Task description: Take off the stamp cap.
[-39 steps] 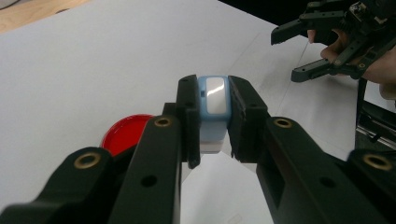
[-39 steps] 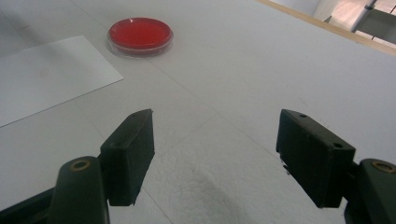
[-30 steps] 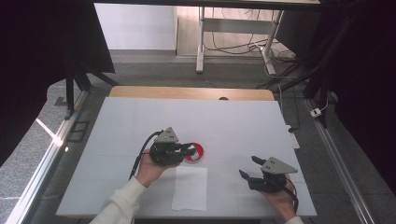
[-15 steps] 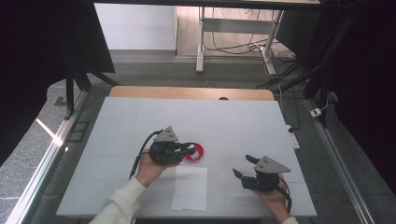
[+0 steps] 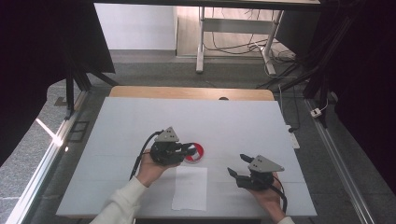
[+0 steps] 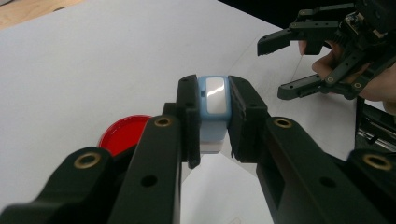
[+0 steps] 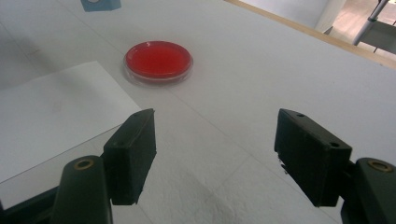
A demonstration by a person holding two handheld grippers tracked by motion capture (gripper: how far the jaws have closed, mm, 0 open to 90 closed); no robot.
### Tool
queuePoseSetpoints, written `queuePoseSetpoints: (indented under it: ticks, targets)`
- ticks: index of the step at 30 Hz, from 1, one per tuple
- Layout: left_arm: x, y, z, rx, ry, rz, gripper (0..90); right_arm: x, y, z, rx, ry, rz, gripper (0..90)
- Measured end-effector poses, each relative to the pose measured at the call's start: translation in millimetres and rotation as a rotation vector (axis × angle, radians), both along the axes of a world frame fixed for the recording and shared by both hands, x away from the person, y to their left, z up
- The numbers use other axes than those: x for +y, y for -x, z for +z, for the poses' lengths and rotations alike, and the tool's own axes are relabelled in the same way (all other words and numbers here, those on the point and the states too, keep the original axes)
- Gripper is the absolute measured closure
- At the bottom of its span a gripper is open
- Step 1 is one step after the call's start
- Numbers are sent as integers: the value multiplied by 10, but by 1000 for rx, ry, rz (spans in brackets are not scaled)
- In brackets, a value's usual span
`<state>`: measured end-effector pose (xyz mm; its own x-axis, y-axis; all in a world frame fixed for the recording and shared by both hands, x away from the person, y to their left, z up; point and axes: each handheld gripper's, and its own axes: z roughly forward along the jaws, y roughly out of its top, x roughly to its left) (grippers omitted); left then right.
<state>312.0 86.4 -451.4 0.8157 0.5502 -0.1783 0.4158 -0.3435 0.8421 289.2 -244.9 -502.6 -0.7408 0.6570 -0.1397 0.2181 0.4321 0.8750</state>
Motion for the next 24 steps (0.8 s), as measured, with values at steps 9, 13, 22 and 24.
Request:
queuePoseSetpoints:
  ticks: [9, 13, 22, 24]
  targets:
    - [-8, -5, -9, 3, 2, 1, 752, 169, -53, -19, -2, 4, 17, 293]
    - [-15, -3, -11, 4, 3, -2, 752, 259, -64, -7, -12, 10, 18, 295]
    - [-19, -4, -13, 6, 4, -5, 752, 400, -76, 9, -22, 18, 52, 302]
    - [-20, -4, -13, 6, 4, -5, 752, 446, -82, 15, -16, 14, 60, 304]
